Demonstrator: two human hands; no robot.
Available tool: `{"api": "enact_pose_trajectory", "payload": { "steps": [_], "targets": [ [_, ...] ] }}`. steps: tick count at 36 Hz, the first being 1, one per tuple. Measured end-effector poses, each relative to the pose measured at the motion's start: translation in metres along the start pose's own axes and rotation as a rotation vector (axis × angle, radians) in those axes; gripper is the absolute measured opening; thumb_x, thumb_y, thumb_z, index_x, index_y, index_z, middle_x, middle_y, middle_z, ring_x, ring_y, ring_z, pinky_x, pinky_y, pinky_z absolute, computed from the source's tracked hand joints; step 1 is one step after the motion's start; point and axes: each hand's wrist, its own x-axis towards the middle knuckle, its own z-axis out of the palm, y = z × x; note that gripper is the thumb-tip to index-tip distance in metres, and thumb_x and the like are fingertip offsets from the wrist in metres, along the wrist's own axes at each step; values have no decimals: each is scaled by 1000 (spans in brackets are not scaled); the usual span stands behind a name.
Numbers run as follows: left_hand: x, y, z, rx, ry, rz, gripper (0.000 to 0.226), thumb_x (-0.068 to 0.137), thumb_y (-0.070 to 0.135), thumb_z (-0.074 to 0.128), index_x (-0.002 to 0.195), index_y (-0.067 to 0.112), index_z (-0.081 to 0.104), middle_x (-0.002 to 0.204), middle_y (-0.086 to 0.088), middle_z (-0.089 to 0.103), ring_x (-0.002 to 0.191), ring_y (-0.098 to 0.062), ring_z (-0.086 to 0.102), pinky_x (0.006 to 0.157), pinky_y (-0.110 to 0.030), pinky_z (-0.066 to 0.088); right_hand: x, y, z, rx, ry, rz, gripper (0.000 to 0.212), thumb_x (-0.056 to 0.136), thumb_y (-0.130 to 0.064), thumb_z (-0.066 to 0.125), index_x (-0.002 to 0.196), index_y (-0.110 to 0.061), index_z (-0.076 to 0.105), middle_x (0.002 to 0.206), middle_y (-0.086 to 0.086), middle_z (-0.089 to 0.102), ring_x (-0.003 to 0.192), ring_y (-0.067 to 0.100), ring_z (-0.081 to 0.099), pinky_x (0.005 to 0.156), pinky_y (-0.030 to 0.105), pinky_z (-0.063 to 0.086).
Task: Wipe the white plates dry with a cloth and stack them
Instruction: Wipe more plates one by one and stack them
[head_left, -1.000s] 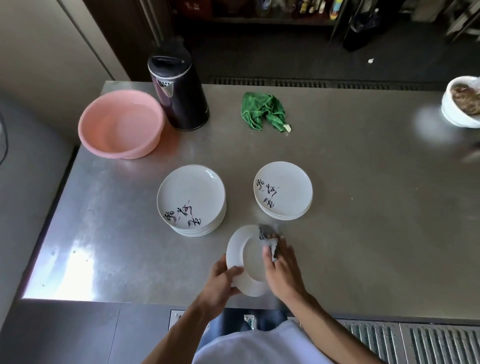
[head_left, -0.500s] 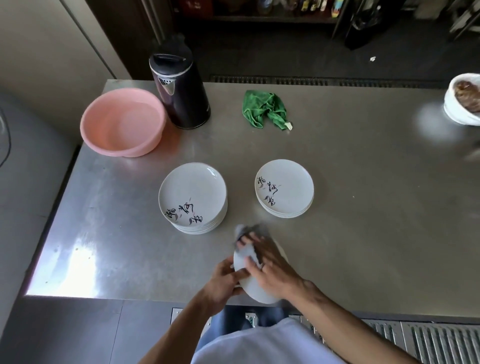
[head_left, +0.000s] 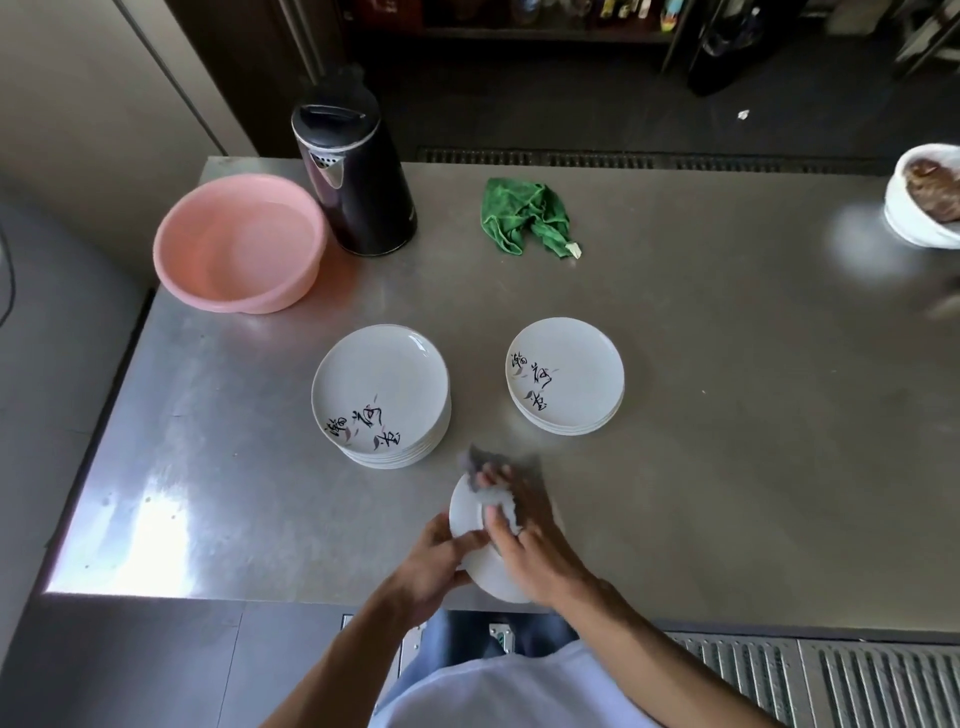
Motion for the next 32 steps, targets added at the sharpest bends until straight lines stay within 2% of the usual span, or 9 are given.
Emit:
{"api": "enact_pose_trajectory", "payload": {
  "steps": [3,5,7,10,16,19,22,27,32],
  "targets": [
    [-1,-3,3,-2,-20,18,54,79,16,69,131,5,59,125,-24,69,111,-34,68,97,-56,55,1,-1,6,26,-115,-81,52,106,-40,32,148,-13,46,158,0,37,152,16,20,124,34,11],
    [-2,-4,3,-7,-15,0,57,77,15,71,131,4,59,123,-23,70,107,-34,68,99,-57,53,6,4,4,-54,-89,-74,52,105,-40,33,147,-14,48,157,-1,39,151,16,24,123,36,16],
    [-3,-4,2,-11,-11,-18,60,74,14,76,132,9,61,121,-22,71,103,-33,69,98,-56,53,12,17,-1,-86,54,91,48,105,-32,36,145,-11,49,153,3,45,147,19,31,123,40,22],
    [-3,-3,1,-6,11,-27,64,72,15,78,133,14,60,126,-21,69,108,-35,69,99,-57,54,19,30,-3,-67,25,363,52,108,-34,28,153,-11,36,162,6,28,151,19,19,125,36,5],
    [-3,-2,8,39,-38,10,52,77,14,76,128,10,63,122,-26,68,104,-33,69,95,-57,54,3,18,4,-49,-99,-90,53,107,-42,30,149,-14,45,160,0,33,152,16,20,124,34,11],
    [-3,-6,9,-26,2,-7,56,73,12,77,128,12,65,121,-23,70,104,-34,69,90,-51,57,9,29,3,-92,10,137,51,107,-36,33,152,-12,38,161,1,30,152,21,22,124,35,12],
    [-2,-11,7,-128,40,-37,62,70,9,79,129,13,62,121,-22,70,106,-38,69,91,-59,57,9,39,-2,-31,45,398,53,108,-36,31,154,-10,32,163,5,27,153,18,14,125,29,3],
    [-2,2,8,-106,-33,-54,55,78,27,78,129,10,65,123,-23,70,110,-40,68,96,-57,54,2,32,-5,104,71,312,49,107,-33,37,150,-11,40,158,2,34,150,14,22,116,9,3],
    [-2,3,11,-52,-41,-31,52,84,17,76,133,17,61,125,-17,70,110,-32,69,85,-44,59,3,17,4,77,-77,18,50,106,-37,36,150,-13,43,158,-8,27,150,2,11,123,22,6]
  ]
}}
